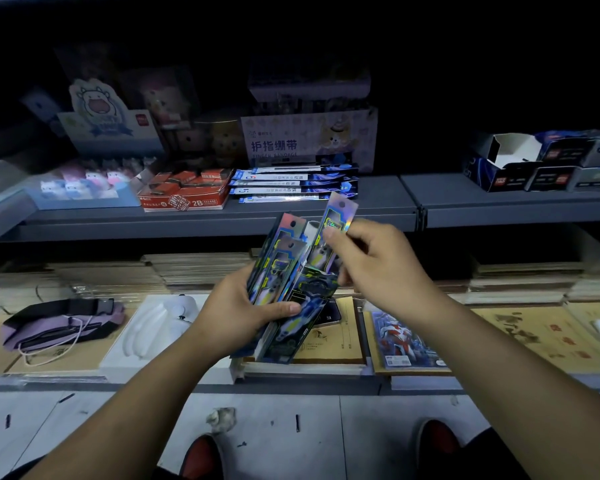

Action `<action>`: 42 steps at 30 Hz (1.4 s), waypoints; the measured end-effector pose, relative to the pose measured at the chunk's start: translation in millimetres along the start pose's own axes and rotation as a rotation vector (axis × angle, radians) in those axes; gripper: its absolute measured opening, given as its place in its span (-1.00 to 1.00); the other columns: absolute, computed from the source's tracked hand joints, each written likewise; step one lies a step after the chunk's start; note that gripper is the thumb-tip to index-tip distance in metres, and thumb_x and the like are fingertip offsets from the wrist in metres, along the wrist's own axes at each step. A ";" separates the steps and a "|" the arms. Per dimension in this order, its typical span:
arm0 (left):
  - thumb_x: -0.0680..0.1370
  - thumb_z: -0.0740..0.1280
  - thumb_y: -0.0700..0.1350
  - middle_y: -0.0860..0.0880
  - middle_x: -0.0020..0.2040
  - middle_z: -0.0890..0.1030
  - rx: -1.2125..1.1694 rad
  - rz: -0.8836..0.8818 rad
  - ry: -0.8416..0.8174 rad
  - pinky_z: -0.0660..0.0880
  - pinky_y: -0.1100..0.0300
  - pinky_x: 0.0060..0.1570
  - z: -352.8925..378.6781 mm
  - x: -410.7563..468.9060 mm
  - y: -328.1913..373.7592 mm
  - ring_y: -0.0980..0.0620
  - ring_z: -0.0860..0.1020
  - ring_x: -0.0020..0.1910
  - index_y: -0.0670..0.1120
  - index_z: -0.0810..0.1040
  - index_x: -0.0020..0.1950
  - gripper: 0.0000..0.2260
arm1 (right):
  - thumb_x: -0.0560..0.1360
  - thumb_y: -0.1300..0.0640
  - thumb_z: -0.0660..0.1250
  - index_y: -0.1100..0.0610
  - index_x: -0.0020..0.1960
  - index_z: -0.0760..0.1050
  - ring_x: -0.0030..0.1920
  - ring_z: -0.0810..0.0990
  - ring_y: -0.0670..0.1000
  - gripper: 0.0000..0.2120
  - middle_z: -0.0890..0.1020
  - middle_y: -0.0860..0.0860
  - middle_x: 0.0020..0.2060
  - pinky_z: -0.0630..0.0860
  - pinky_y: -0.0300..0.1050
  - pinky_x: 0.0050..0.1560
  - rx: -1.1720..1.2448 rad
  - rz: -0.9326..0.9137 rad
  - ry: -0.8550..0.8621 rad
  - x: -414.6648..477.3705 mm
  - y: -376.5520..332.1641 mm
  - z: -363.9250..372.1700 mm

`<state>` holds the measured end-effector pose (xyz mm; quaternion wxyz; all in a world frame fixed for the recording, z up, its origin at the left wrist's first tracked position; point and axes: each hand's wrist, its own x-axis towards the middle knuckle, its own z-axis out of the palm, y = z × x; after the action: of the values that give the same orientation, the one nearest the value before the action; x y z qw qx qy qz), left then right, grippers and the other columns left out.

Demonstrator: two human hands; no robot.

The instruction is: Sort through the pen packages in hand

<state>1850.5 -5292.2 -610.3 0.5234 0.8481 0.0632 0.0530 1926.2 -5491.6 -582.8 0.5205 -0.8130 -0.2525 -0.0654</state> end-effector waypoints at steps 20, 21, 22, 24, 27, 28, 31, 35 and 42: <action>0.42 0.59 -0.11 0.15 -0.38 0.66 -0.026 -0.030 0.022 0.38 0.41 -0.50 -3.2 -2.4 3.7 0.27 0.53 -0.52 -0.01 0.61 0.11 -0.69 | 0.64 0.03 0.32 -0.05 0.26 0.46 -0.45 0.44 -0.09 -0.80 0.45 -0.13 -0.44 0.41 -0.04 -0.37 -0.238 -0.212 0.102 -5.7 1.1 2.9; 0.41 0.60 -0.10 0.15 -0.34 0.68 -0.019 -0.027 0.028 0.38 0.41 -0.49 -3.4 -1.9 3.2 0.27 0.54 -0.51 0.00 0.61 0.10 -0.68 | 0.66 0.03 0.30 -0.03 0.23 0.47 -0.45 0.45 -0.06 -0.84 0.48 -0.11 -0.43 0.43 0.01 -0.38 -0.218 -0.211 0.113 -5.6 0.4 2.5; 0.40 0.60 -0.10 0.15 -0.32 0.68 -0.016 -0.026 0.029 0.38 0.41 -0.48 -3.4 -1.6 2.8 0.27 0.54 -0.50 0.01 0.61 0.09 -0.68 | 0.66 0.03 0.29 -0.02 0.19 0.48 -0.44 0.47 -0.04 -0.88 0.52 -0.09 -0.41 0.46 0.06 -0.38 -0.185 -0.209 0.131 -5.3 -0.4 1.7; 0.40 0.61 -0.09 0.16 -0.32 0.68 -0.009 -0.031 0.029 0.38 0.41 -0.49 -3.1 -1.2 2.2 0.28 0.54 -0.50 0.02 0.61 0.07 -0.69 | 0.66 0.07 0.31 0.01 0.08 0.51 -0.39 0.55 0.01 -0.96 0.59 -0.08 -0.32 0.54 0.12 -0.31 -0.117 -0.192 0.173 -3.9 -0.4 0.0; 0.40 0.61 -0.11 0.15 -0.37 0.65 -0.012 -0.031 0.022 0.36 0.43 -0.50 -2.2 -0.9 1.0 0.28 0.52 -0.52 -0.01 0.60 0.03 -0.71 | 0.62 0.12 0.38 0.05 0.02 0.54 -0.43 0.56 -0.02 -0.97 0.61 -0.07 -0.29 0.57 0.11 -0.30 -0.088 -0.150 0.187 -2.5 1.1 -0.6; 0.39 0.61 -0.12 0.14 -0.37 0.66 -0.015 -0.030 0.021 0.37 0.44 -0.50 -2.2 -1.0 1.0 0.28 0.52 -0.52 -0.02 0.60 0.03 -0.71 | 0.61 0.13 0.40 0.07 0.01 0.55 -0.44 0.54 -0.04 -0.97 0.62 -0.08 -0.30 0.56 0.07 -0.30 -0.093 -0.150 0.180 -2.7 1.9 -0.1; 0.39 0.61 -0.13 0.12 -0.33 0.69 -0.016 -0.020 0.024 0.38 0.45 -0.49 -2.3 -0.4 0.2 0.28 0.54 -0.50 -0.02 0.61 0.04 -0.70 | 0.58 0.13 0.43 0.06 -0.02 0.56 -0.41 0.49 -0.08 -0.96 0.62 -0.12 -0.31 0.54 0.01 -0.30 -0.127 -0.172 0.168 -4.5 3.5 2.1; 0.38 0.62 -0.10 0.13 -0.27 0.71 0.005 -0.012 0.012 0.44 0.42 -0.42 -1.9 0.0 -1.0 0.26 0.60 -0.43 0.01 0.60 0.06 -0.68 | 0.56 0.13 0.44 0.05 -0.03 0.58 -0.36 0.50 -0.15 -0.95 0.62 -0.12 -0.27 0.51 -0.08 -0.29 -0.168 -0.177 0.136 -5.0 1.5 1.9; 0.36 0.63 -0.05 0.12 -0.04 0.75 0.040 -0.001 0.012 0.58 0.18 -0.07 -2.5 2.5 -7.2 0.16 0.71 -0.09 0.04 0.62 0.12 -0.62 | 0.56 0.13 0.43 0.05 -0.01 0.67 -0.30 0.53 -0.30 -0.96 0.61 -0.19 -0.28 0.33 -0.43 -0.27 -0.215 -0.129 0.043 -5.8 -0.2 0.6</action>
<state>1852.2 -5286.4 -615.5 0.5061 0.8580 0.0675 0.0566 1921.0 -5492.9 -585.0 0.4303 -0.8446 -0.2846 -0.1430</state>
